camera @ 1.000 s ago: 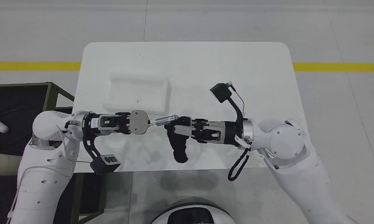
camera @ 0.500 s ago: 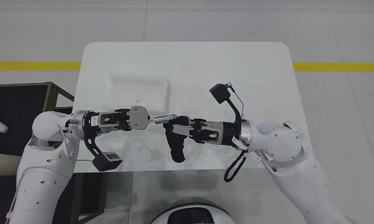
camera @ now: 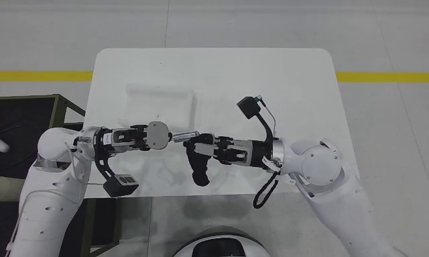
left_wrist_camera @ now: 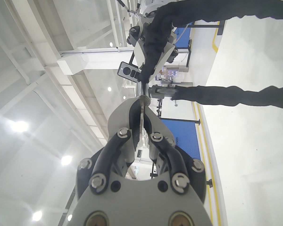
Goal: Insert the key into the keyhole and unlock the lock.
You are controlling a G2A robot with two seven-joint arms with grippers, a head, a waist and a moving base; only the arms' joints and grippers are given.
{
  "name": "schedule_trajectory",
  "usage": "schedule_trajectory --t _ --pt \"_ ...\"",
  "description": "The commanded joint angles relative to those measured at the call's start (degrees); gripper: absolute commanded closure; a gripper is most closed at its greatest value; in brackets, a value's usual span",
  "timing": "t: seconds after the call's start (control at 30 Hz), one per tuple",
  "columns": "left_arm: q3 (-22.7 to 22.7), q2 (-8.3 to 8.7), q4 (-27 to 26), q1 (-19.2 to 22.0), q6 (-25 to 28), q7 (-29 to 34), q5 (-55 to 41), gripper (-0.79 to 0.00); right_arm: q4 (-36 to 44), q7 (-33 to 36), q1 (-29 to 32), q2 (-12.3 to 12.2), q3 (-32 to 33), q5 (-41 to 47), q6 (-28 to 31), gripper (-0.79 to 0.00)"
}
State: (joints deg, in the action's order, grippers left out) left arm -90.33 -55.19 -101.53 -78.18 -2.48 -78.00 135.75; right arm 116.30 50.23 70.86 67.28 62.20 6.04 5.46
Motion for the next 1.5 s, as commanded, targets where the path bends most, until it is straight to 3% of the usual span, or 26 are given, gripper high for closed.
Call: schedule_trajectory --t 0.0,0.17,0.23,0.5,0.53,0.67,0.8,0.9,1.03,1.27,1.3,1.4,1.47 --pt "-0.8 0.05 0.7 -0.1 0.5 0.8 -1.7 -0.785 0.0 -0.1 0.2 -0.1 0.9 0.4 0.5 0.0" --pt "-1.5 0.0 6.5 0.4 12.1 4.3 -14.0 -0.785 0.0 0.4 1.3 -0.4 4.3 2.8 0.8 0.0" --pt "-0.3 -0.07 8.8 0.7 21.1 6.2 -19.9 -0.785 0.1 0.6 1.4 -0.5 4.8 2.9 0.7 0.0" --pt "-0.3 -0.07 8.8 0.7 21.1 6.2 -19.9 -0.785 1.8 -0.6 3.1 -0.7 5.7 1.2 0.7 0.0" --pt "-0.1 -0.09 8.3 -0.1 23.2 7.2 -21.3 -0.785 2.0 -0.7 3.4 -0.7 6.1 1.1 0.8 0.0" --pt "-1.9 0.56 7.3 0.6 42.5 13.8 -32.1 -0.785 2.6 -0.7 4.0 -0.9 7.4 0.5 1.0 0.0" --pt "-3.1 1.86 7.0 3.0 60.5 31.7 -57.1 -0.785 3.1 -0.7 4.7 -1.1 8.1 0.1 1.3 0.0" --pt "1.7 3.98 7.4 3.7 60.5 40.8 -72.9 -0.785 3.3 -1.0 5.2 -1.1 8.3 -0.2 1.4 0.0" --pt "7.3 7.44 7.1 4.9 60.5 57.5 -97.3 -0.785 3.5 -0.9 5.5 -1.1 8.2 -0.2 1.4 0.0" --pt "7.3 7.44 7.1 4.9 60.5 57.5 -97.3 -0.785 3.6 -1.1 5.7 -1.1 8.2 -0.2 1.4 0.0" --pt "8.2 7.18 7.2 3.7 60.5 55.1 -102.9 -0.785 4.1 -2.0 6.5 -1.1 8.4 -1.0 1.6 0.0" --pt "11.9 7.87 7.3 2.4 59.9 66.9 -120.8 -0.785 4.8 -2.7 7.4 -1.2 8.8 -2.0 1.9 0.0" --pt "14.3 8.87 6.2 2.7 56.3 79.0 -137.8 -0.785 5.1 -2.6 7.5 -1.3 9.2 -2.0 1.9 0.0"
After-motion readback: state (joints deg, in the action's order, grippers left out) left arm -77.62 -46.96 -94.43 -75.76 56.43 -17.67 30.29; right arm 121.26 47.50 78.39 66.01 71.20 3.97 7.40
